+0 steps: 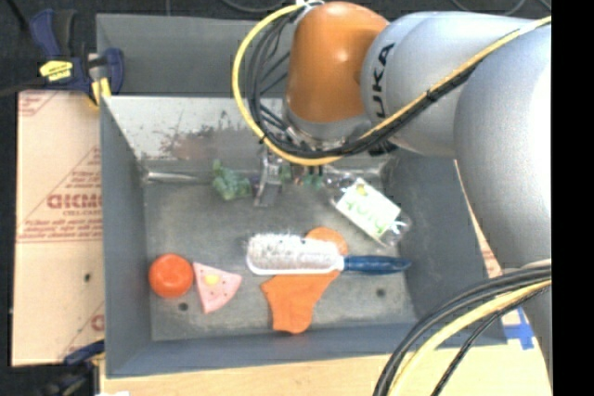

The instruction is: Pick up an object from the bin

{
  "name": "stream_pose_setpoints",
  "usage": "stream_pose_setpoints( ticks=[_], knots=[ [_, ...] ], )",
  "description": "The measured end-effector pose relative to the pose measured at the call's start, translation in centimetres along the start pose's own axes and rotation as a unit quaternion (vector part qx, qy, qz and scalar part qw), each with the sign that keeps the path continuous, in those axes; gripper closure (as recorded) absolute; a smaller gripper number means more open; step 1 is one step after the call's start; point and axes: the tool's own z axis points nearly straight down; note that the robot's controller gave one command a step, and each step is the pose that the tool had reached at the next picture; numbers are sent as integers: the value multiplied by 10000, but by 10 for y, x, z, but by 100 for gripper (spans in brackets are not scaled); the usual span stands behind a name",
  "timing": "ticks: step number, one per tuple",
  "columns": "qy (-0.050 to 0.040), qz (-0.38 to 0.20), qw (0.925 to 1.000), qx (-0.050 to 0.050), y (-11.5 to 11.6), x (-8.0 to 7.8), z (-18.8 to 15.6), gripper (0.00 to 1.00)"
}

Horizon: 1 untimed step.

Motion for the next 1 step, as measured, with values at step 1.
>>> stream_pose_setpoints(
  ticks=[1],
  knots=[
    [-33, -50, 10000, -8, -3, 4, -52, 100]
  ],
)
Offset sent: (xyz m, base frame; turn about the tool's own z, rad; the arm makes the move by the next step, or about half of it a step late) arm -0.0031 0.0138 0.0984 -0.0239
